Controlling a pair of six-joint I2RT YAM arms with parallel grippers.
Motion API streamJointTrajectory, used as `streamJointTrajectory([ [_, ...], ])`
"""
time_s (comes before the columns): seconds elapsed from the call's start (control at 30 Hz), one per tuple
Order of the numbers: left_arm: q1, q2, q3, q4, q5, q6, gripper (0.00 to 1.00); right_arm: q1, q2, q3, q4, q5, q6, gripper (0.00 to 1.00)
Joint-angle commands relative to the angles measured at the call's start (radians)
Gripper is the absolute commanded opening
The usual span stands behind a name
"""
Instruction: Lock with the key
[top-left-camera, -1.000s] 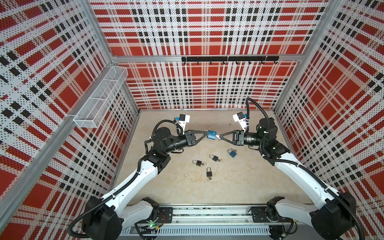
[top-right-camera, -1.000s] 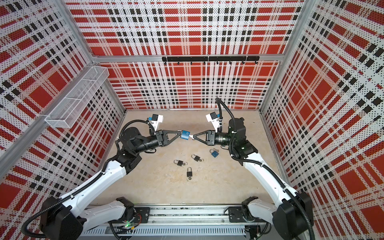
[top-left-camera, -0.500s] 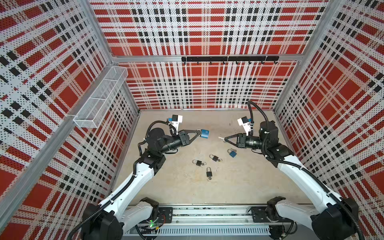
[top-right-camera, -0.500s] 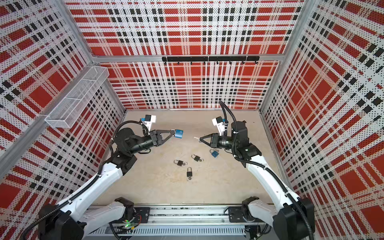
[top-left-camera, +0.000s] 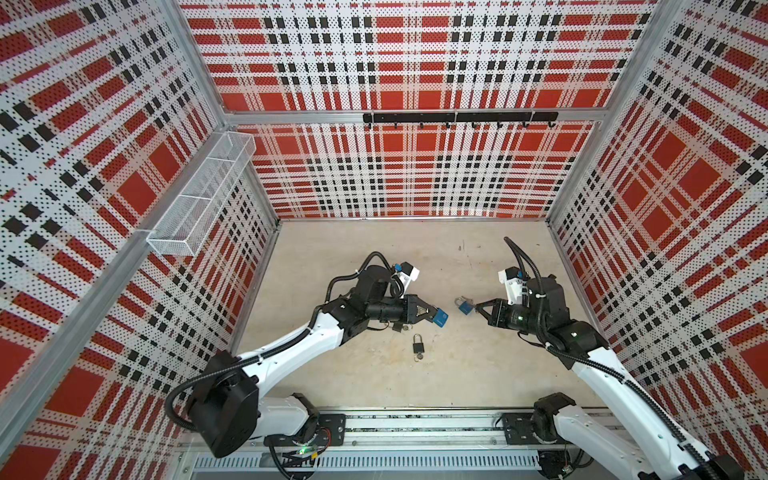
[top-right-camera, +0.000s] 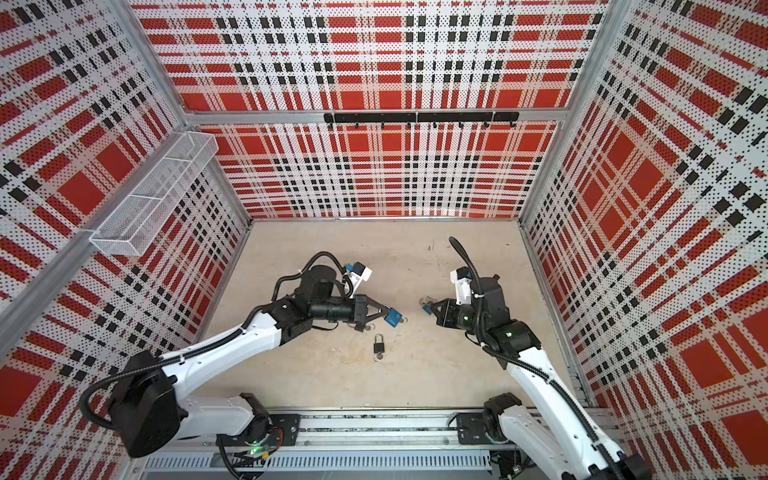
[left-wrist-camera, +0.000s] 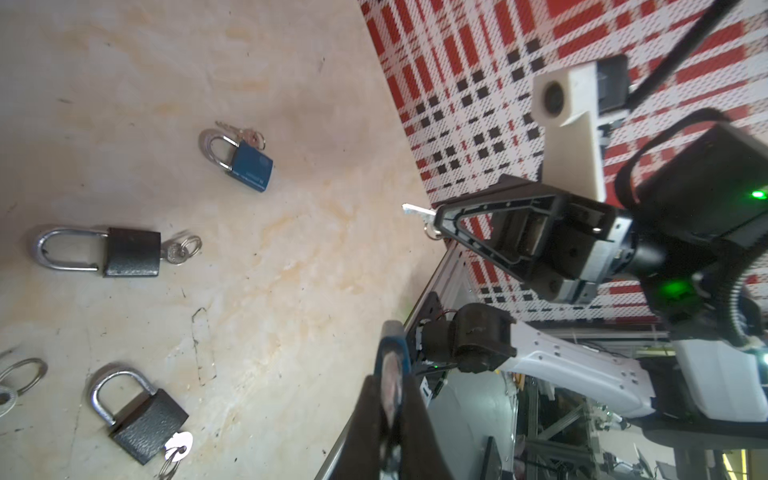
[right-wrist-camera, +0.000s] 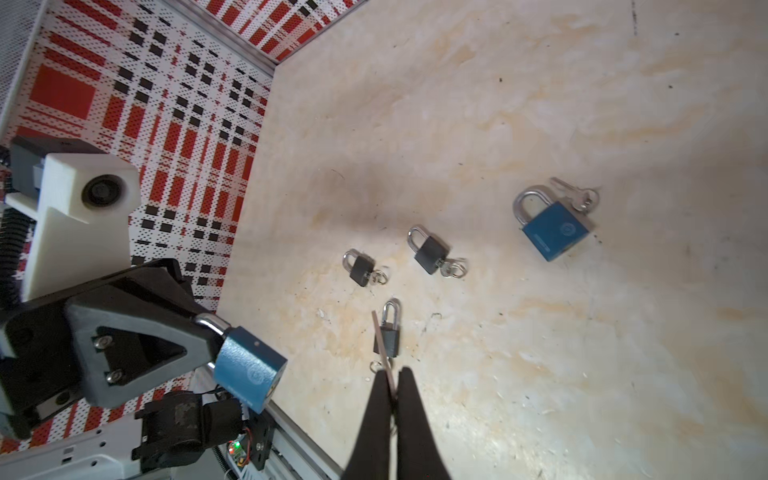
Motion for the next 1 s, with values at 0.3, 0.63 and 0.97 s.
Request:
streamJointTrajectory([
  [0.3, -0.151, 0.361, 0.189, -0.016, -0.031, 0.079, 0.00, -0.020, -0.186, -0.169, -0.077, 0.133, 0.044, 0.00],
  [0.63, -0.211, 0.560, 0.322, -0.117, -0.123, 0.093, 0.00, -0.060, -0.318, -0.256, -0.135, 0.122, 0.097, 0.00],
  [0.97, -0.235, 0.647, 0.380, -0.167, -0.150, 0.097, 0.00, -0.061, -0.348, -0.274, -0.156, 0.120, 0.108, 0.00],
])
